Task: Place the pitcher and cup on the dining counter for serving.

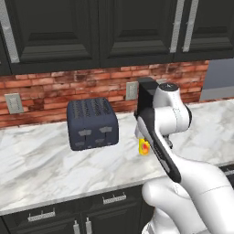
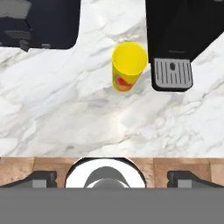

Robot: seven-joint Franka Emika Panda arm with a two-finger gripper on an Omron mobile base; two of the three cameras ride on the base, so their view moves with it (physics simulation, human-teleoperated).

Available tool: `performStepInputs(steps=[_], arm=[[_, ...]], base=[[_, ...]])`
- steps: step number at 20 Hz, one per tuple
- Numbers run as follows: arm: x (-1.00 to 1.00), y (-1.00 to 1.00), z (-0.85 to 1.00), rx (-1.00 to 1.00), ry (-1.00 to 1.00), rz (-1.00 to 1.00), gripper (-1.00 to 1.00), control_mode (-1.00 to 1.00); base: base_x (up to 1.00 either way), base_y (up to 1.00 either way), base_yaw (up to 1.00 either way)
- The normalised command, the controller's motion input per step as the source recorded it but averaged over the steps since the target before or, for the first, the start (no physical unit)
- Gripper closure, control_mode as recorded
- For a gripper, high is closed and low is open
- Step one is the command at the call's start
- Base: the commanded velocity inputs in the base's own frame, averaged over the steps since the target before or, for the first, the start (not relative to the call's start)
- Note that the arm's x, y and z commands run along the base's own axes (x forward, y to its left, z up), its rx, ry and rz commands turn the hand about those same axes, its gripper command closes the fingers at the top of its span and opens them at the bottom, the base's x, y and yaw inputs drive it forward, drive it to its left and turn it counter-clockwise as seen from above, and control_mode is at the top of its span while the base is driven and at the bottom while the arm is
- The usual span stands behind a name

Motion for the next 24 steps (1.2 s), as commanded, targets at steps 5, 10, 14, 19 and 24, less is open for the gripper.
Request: performStepInputs(steps=[5, 10, 14, 19, 24], arm=[[0.40, 0.04, -0.22, -0.02, 0.10, 0.17, -1.00, -1.00], [0.41, 0.03, -0.27, -0.02, 0.10, 0.11, -1.00, -1.00], [0.41, 0.04, -0.35, 0.00, 0.10, 0.01, -1.00, -1.00], [0.45, 0.08, -0.35, 0.00, 0.08, 0.00, -1.00, -1.00], [0.34, 0.07, -0.41, 0.00, 0.04, 0.00, -1.00, -1.00]], base=[[0.00, 0.00, 0.00], [0.00, 0.00, 0.00], [0.00, 0.00, 0.00], [0.00, 0.00, 0.00], [0.00, 0.00, 0.00]])
